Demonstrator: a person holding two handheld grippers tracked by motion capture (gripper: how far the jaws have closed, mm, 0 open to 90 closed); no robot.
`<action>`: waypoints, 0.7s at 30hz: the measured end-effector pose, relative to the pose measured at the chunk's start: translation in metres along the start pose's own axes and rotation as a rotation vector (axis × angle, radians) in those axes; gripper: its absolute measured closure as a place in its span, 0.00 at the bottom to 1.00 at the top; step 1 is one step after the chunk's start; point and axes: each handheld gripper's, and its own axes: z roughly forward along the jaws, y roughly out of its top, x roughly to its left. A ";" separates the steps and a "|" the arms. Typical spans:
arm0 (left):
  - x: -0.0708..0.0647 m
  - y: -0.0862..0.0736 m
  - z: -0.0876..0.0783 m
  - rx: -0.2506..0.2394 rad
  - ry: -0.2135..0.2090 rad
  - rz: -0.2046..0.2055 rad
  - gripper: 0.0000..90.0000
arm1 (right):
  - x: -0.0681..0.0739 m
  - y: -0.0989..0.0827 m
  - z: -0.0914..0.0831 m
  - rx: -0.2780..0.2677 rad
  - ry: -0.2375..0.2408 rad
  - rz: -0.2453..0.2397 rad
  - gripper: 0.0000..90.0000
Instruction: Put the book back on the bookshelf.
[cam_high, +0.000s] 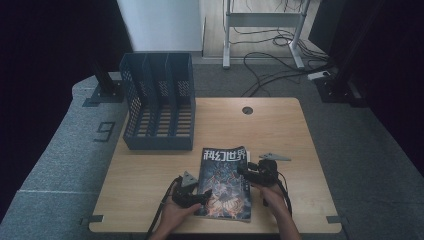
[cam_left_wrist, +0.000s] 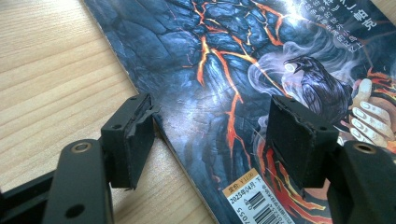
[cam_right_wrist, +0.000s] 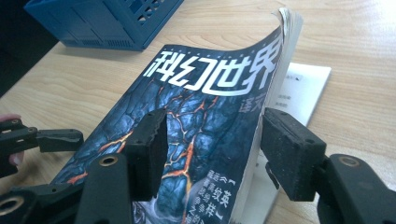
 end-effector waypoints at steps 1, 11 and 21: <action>0.000 0.000 0.000 0.000 -0.001 0.000 0.36 | -0.003 -0.001 0.000 0.001 0.008 0.013 0.46; 0.000 0.000 0.000 0.000 -0.001 0.001 0.36 | -0.018 -0.006 0.003 0.030 0.036 0.095 0.47; 0.000 0.000 0.000 0.000 0.000 0.000 0.36 | -0.020 -0.005 -0.003 0.031 0.098 0.125 0.52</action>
